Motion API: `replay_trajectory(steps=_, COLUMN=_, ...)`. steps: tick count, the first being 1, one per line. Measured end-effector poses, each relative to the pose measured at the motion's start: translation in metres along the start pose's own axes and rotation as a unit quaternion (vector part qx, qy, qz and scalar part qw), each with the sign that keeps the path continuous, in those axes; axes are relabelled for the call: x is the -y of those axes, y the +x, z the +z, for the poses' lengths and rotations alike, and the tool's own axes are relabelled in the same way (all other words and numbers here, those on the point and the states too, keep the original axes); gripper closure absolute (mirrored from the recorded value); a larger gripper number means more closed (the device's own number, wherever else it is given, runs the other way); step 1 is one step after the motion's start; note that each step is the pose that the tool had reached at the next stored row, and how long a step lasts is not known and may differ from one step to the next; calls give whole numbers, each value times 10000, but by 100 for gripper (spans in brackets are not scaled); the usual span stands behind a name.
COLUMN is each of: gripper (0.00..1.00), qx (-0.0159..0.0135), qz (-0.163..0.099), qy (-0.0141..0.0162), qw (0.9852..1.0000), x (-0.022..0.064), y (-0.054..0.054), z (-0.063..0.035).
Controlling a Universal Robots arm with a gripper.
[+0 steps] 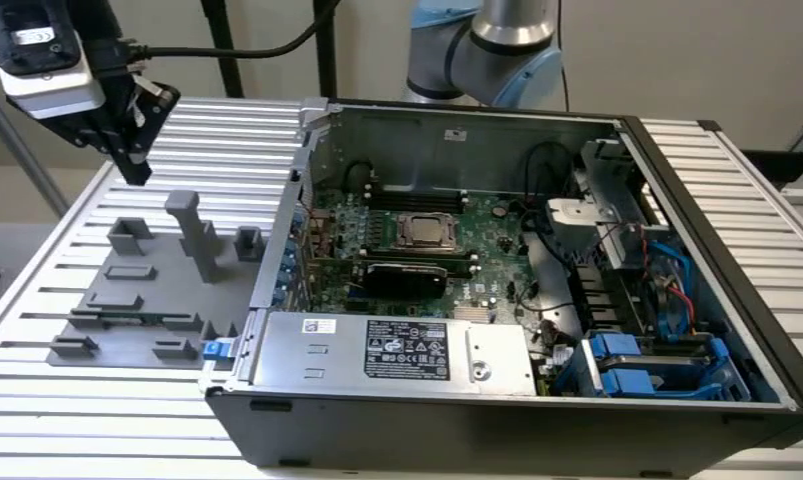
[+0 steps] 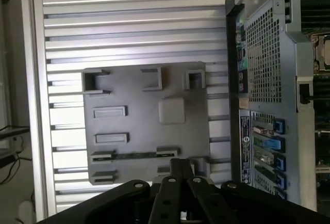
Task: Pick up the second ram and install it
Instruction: 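Reach for the second ram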
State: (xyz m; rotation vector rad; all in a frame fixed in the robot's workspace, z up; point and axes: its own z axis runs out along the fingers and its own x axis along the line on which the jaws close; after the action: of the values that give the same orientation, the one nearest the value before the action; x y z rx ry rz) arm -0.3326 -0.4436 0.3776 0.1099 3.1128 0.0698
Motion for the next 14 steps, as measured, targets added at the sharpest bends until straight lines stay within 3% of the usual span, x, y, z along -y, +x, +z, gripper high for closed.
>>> replay_trajectory(steps=14, gripper=100, qx=-41, qz=1, qy=10, qw=10000, x=136, y=382, z=88)
